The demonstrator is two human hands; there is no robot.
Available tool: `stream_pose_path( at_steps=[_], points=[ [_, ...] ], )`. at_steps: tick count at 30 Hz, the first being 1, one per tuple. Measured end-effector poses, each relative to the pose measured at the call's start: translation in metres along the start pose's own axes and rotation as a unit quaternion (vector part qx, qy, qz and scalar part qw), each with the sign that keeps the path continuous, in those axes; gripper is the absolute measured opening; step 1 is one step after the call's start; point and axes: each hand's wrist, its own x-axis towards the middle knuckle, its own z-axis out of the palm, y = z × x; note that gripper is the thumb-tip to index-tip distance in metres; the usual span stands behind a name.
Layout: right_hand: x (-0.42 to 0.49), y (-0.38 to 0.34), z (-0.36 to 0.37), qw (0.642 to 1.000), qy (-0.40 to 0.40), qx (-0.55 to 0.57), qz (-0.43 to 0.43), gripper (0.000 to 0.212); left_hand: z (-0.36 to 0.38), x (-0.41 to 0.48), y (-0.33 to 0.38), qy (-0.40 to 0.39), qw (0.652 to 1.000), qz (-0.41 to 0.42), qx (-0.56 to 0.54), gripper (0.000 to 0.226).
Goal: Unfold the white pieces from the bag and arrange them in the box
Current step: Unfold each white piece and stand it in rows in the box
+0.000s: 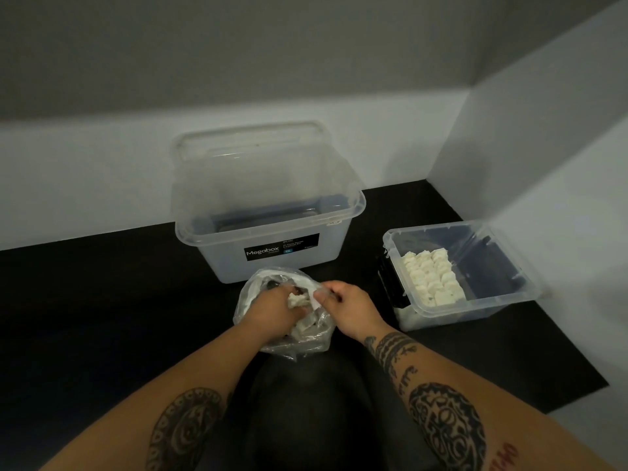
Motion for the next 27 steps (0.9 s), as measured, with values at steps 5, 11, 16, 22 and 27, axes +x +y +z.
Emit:
stream_pose_path(
  at_steps=[5, 11, 16, 22, 27],
  points=[
    [0.003, -0.004, -0.002, 0.994, 0.063, -0.078, 0.037, 0.027, -0.024, -0.017, 0.005, 0.026, 0.997, 0.007, -0.079, 0.039],
    [-0.008, -0.012, -0.005, 0.998, 0.026, -0.054, 0.015, 0.040, -0.048, -0.034, 0.012, 0.088, 0.946, -0.015, -0.312, 0.016],
    [-0.022, -0.031, -0.010, 0.993, 0.104, -0.010, -0.048, 0.042, -0.056, -0.042, 0.027, 0.061, 0.872, -0.045, -0.484, 0.024],
    [-0.036, -0.066, -0.028, 0.984, 0.097, 0.094, -0.113, 0.032, -0.053, -0.049, 0.066, -0.025, 0.830, -0.008, -0.557, 0.027],
    [-0.034, -0.072, -0.049, 0.978, 0.121, 0.130, -0.110, 0.024, -0.051, -0.046, 0.103, -0.089, 0.776, 0.001, -0.625, 0.027]
  ],
)
